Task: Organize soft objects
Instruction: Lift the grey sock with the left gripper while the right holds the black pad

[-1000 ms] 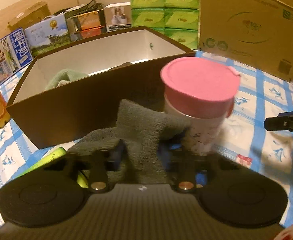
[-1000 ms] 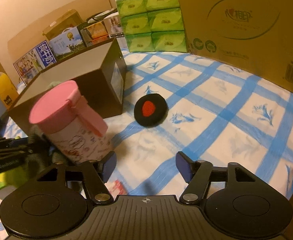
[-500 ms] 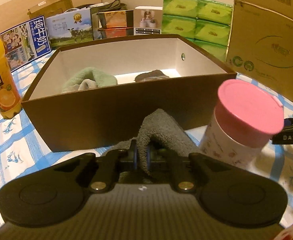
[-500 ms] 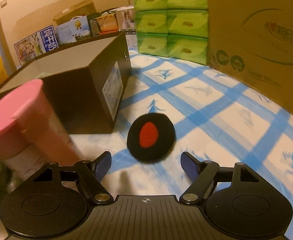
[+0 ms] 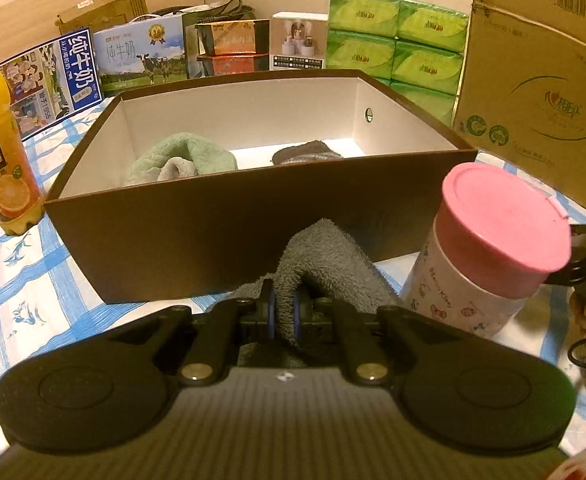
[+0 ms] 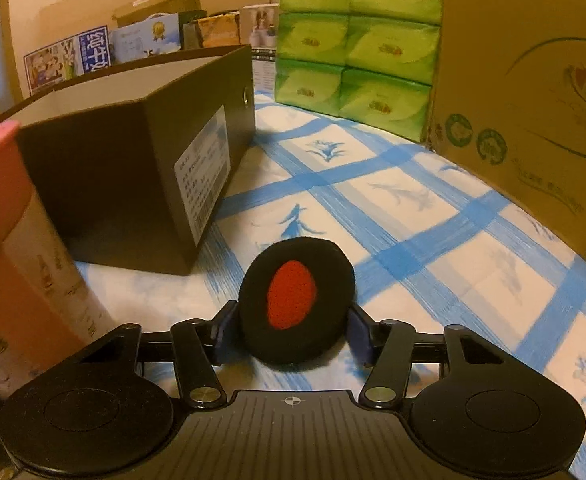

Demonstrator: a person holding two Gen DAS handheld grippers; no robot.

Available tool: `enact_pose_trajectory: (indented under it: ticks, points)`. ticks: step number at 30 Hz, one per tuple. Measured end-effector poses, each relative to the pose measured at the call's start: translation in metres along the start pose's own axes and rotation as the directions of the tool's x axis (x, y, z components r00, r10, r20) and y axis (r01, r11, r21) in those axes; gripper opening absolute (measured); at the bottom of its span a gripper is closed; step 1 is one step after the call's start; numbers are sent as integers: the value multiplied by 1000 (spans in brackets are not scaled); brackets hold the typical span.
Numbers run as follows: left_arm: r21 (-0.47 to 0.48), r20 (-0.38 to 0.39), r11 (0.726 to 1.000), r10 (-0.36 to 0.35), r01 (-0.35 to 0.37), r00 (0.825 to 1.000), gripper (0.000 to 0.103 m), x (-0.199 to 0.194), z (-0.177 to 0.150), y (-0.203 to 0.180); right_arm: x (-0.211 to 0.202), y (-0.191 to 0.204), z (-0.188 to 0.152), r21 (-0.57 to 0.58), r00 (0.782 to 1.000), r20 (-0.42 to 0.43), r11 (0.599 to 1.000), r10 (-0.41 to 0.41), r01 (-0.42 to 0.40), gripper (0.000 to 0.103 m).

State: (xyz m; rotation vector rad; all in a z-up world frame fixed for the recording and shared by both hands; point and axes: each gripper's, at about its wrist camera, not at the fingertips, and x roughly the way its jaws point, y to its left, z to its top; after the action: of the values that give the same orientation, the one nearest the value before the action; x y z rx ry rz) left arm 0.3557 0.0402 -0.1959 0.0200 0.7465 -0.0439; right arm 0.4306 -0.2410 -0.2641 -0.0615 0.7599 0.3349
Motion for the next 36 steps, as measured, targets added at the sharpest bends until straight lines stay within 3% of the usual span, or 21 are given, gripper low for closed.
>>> enact_pose_trajectory:
  ticks: [7, 13, 24, 36]
  points:
    - [10, 30, 1000, -18, 17, 999, 6, -29, 0, -3, -56, -6, -16, 124, 999, 35, 992, -1, -3, 55]
    - [9, 115, 999, -42, 41, 992, 5, -74, 17, -8, -115, -7, -20, 221, 997, 80, 975, -3, -15, 55]
    - [8, 321, 999, -48, 48, 946, 5, -178, 57, -12, -218, 7, -19, 277, 984, 176, 959, 16, -66, 55]
    - [-43, 400, 994, -74, 100, 913, 5, -280, 35, 8, -290, 41, -26, 270, 970, 226, 951, 87, -148, 55]
